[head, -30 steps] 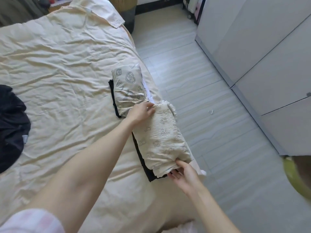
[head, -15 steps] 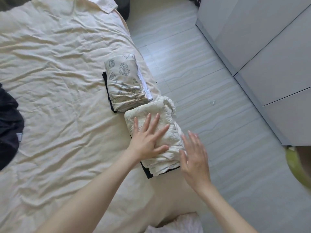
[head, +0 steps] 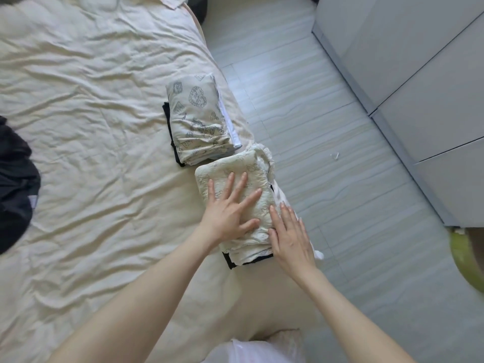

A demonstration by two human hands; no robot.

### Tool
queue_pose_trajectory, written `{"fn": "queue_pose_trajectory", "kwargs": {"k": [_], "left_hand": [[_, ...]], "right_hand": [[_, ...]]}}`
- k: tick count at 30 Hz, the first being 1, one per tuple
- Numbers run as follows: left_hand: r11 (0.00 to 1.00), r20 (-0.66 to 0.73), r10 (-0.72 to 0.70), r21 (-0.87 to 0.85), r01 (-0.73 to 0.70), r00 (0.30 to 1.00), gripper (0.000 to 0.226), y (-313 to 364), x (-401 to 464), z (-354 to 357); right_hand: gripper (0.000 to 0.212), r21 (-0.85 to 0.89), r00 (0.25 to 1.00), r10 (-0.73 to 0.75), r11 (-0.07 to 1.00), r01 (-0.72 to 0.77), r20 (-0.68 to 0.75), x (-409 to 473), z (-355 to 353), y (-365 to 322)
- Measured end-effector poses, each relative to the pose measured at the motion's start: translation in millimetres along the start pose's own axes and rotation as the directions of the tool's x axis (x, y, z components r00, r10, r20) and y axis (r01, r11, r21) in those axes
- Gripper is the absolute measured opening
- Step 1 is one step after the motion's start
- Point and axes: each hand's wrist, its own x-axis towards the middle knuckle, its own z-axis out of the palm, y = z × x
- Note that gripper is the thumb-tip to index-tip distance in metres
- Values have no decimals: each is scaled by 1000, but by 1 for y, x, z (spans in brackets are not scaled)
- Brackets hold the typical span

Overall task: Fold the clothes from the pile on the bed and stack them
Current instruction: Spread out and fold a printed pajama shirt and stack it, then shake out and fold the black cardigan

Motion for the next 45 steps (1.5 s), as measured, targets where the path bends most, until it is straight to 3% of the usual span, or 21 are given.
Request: {"fn": "queue_pose_trajectory", "kwargs": {"k": [6, 11, 17, 20, 23, 28, 31, 37, 41, 45], "left_hand": [[996, -24, -21, -93, 19, 999, 68, 6, -25, -33], [963, -127, -190, -216, 160, 973, 65, 8, -85, -39], [837, -155, -482, -373, 401, 862, 66, -2, -185, -11], [709, -100, -619, -498, 499, 779, 65, -6, -242, 16], [619, -15, -699, -513, 595, 715, 67, -16, -295, 44], [489, 47, -794, -544, 682, 606, 64, -71, -377, 86], [422, 103, -816, -567, 708, 569, 62, -111, -416, 117], [337, 246, -801, -568, 750, 546, 63, -209, -461, 195], [371, 239, -796, -533, 760, 556, 64, -284, -469, 235], [354, 255, -802, -525, 774, 540, 73, -355, -457, 268]], "right_hand": [[58, -41, 992, -110, 993, 108, -59, -6, -44, -15], [58, -133, 958, -268, 958, 253, -105, -19, -73, -38], [56, -189, 868, -485, 866, 462, -102, -39, -72, -99], [57, -231, 834, -552, 812, 536, -9, -52, -50, -136], [60, -295, 778, -612, 725, 623, 141, -62, -22, -171], [60, -333, 711, -656, 631, 701, 254, -69, 29, -236], [60, -358, 714, -629, 618, 700, 308, -75, 70, -280], [60, -382, 699, -552, 588, 713, 456, -61, 168, -372], [58, -369, 728, -537, 631, 682, 426, -19, 217, -431], [59, -397, 711, -550, 591, 702, 439, 27, 267, -474]]}}
